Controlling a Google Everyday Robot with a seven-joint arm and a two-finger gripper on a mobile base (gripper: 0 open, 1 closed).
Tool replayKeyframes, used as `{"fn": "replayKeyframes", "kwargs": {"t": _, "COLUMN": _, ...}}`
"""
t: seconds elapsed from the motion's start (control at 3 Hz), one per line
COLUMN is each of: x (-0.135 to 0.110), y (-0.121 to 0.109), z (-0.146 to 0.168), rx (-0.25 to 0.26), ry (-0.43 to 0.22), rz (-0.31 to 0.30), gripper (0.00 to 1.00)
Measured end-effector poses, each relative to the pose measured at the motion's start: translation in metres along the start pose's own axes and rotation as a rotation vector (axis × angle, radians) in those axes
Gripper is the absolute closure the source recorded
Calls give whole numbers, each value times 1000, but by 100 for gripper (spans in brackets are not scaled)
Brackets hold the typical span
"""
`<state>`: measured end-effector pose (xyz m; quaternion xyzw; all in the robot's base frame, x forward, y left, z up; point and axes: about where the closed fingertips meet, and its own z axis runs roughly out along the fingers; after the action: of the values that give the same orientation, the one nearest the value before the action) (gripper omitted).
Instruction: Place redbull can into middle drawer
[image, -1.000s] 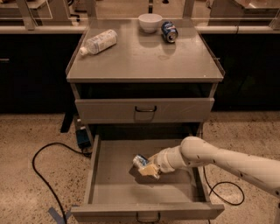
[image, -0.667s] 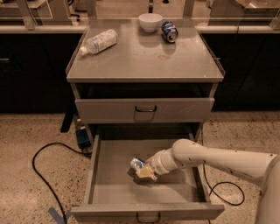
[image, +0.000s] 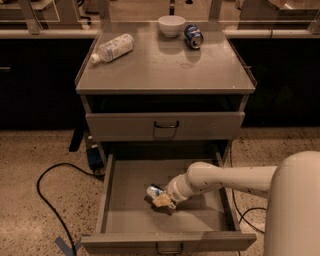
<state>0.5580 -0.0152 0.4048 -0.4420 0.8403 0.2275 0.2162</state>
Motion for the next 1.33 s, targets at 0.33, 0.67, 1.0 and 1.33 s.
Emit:
{"fn": "replayKeyframes", "kwargs": {"t": 0.33, "x": 3, "y": 0, "z": 10, "rx": -52, "ry": -36, "rz": 37, "gripper": 100}}
{"fn": "replayKeyframes", "kwargs": {"t": 0.67, "x": 4, "y": -1, "z": 10, "rx": -55, "ry": -39, "rz": 39, "gripper": 100}}
{"fn": "replayKeyframes", "kwargs": {"t": 1.0, "x": 12, "y": -9, "z": 15, "rx": -20, "ry": -22, "rz": 59, "gripper": 100}}
{"fn": "replayKeyframes", "kwargs": {"t": 1.33, "x": 28, "y": -18, "z": 23, "rx": 10, "ry": 15, "rz": 91, "gripper": 100}}
